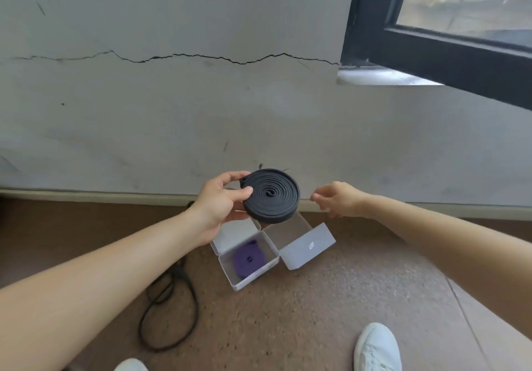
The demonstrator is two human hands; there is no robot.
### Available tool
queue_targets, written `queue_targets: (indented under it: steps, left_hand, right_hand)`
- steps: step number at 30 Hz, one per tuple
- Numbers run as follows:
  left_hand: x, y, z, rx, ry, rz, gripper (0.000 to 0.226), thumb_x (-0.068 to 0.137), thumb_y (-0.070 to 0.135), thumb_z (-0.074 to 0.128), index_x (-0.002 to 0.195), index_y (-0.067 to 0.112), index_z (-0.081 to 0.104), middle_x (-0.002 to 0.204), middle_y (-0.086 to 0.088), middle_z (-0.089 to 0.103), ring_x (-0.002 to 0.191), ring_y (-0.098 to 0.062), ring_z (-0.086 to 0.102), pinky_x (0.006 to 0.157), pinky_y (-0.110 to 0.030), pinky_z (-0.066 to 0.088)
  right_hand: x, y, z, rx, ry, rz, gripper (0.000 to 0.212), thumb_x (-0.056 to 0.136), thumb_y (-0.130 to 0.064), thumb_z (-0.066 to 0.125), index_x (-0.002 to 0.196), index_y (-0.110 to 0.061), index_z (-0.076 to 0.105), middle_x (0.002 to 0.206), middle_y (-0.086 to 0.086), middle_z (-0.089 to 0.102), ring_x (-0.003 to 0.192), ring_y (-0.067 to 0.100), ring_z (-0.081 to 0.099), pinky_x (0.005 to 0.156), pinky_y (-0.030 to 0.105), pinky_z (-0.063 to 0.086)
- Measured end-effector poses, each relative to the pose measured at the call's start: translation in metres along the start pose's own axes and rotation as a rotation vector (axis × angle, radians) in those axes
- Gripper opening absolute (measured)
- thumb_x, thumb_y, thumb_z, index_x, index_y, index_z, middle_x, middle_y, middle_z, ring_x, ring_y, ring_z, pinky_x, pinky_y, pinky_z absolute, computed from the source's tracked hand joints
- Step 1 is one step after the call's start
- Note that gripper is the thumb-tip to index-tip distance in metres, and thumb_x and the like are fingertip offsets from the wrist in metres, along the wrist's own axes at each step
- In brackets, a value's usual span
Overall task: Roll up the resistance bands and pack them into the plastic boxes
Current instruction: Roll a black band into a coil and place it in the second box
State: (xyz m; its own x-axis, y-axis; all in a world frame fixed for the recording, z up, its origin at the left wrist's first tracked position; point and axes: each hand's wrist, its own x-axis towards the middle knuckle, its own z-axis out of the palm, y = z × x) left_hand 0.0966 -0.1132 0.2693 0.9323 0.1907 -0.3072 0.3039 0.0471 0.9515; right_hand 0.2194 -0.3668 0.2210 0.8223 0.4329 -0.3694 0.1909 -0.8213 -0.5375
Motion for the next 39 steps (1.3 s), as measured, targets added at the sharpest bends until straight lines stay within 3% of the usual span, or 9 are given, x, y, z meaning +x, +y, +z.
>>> queue_targets:
  steps: [5,11,15,17,19,24,28,31,39]
  left_hand:
    - [0.029,-0.018,0.011,0.09,0.016,-0.07,0.032,0.096,0.004,0.065,0.124,0.021,0.064,0.103,-0.013,0.073,0.072,-0.023,0.069,0.058,-0.028,0.054]
    - [0.062,-0.042,0.026,0.141,-0.012,-0.151,0.033,0.097,0.004,0.064,0.126,0.02,0.063,0.102,-0.012,0.073,0.071,-0.022,0.069,0.058,-0.027,0.056]
    - [0.077,-0.054,0.038,0.162,-0.031,-0.19,0.034,0.097,0.001,0.063,0.125,0.019,0.063,0.103,-0.013,0.073,0.072,-0.022,0.07,0.053,-0.025,0.055]
    - [0.085,-0.058,0.043,0.161,-0.038,-0.199,0.034,0.097,0.001,0.063,0.126,0.019,0.062,0.105,-0.013,0.072,0.076,-0.024,0.07,0.054,-0.026,0.056]
    - [0.091,-0.06,0.045,0.16,-0.047,-0.202,0.035,0.097,0.002,0.063,0.127,0.019,0.062,0.107,-0.014,0.073,0.077,-0.024,0.07,0.056,-0.027,0.057]
    - [0.092,-0.063,0.034,0.166,-0.027,-0.195,0.035,0.097,0.002,0.063,0.126,0.022,0.063,0.115,-0.015,0.071,0.074,-0.021,0.072,0.055,-0.024,0.056]
    - [0.083,-0.07,0.021,0.179,0.029,-0.193,0.036,0.098,0.001,0.062,0.128,0.021,0.063,0.117,-0.013,0.07,0.076,-0.022,0.071,0.055,-0.023,0.056]
    - [0.078,-0.086,0.019,0.135,0.076,-0.243,0.038,0.098,0.002,0.062,0.131,0.02,0.062,0.115,-0.014,0.071,0.078,-0.024,0.071,0.058,-0.028,0.059]
    - [0.031,-0.191,0.042,-0.213,0.123,-0.535,0.031,0.1,0.003,0.057,0.126,0.017,0.066,0.118,-0.009,0.072,0.102,-0.026,0.068,0.077,-0.036,0.056]
  right_hand:
    - [0.046,0.047,0.042,0.007,-0.028,0.221,0.051,0.108,-0.046,0.04,0.142,-0.012,0.056,0.135,0.014,0.061,0.116,0.033,0.06,0.081,0.04,0.057]
    - [0.092,0.103,0.09,0.524,-0.067,0.63,0.076,0.1,-0.065,0.041,0.156,-0.014,0.036,0.163,0.016,0.031,0.146,0.042,0.035,0.109,0.057,0.038]
    - [0.111,0.125,0.114,0.753,-0.116,0.748,0.077,0.095,-0.071,0.046,0.152,-0.019,0.037,0.155,0.018,0.038,0.137,0.045,0.043,0.096,0.06,0.05]
    - [0.116,0.13,0.124,0.836,-0.104,0.767,0.065,0.097,-0.065,0.05,0.14,-0.017,0.047,0.13,0.017,0.054,0.121,0.042,0.055,0.091,0.056,0.056]
    - [0.12,0.134,0.13,0.918,-0.068,0.778,0.049,0.099,-0.053,0.057,0.131,-0.017,0.05,0.108,0.015,0.056,0.107,0.039,0.059,0.088,0.055,0.059]
    - [0.109,0.139,0.129,1.011,-0.043,0.752,0.034,0.097,-0.029,0.055,0.127,-0.016,0.046,0.111,0.018,0.057,0.1,0.04,0.06,0.077,0.057,0.06]
    - [0.082,0.147,0.145,1.179,0.051,0.755,0.042,0.088,-0.008,0.051,0.129,-0.012,0.051,0.113,0.017,0.059,0.101,0.038,0.06,0.073,0.052,0.058]
    - [0.052,0.144,0.169,1.366,0.116,0.758,0.041,0.089,-0.006,0.05,0.13,-0.01,0.049,0.114,0.017,0.055,0.102,0.037,0.058,0.069,0.05,0.057]
    - [-0.027,0.122,0.226,1.388,-0.001,0.752,0.031,0.094,-0.012,0.055,0.124,-0.011,0.051,0.113,0.016,0.054,0.109,0.038,0.059,0.096,0.057,0.056]
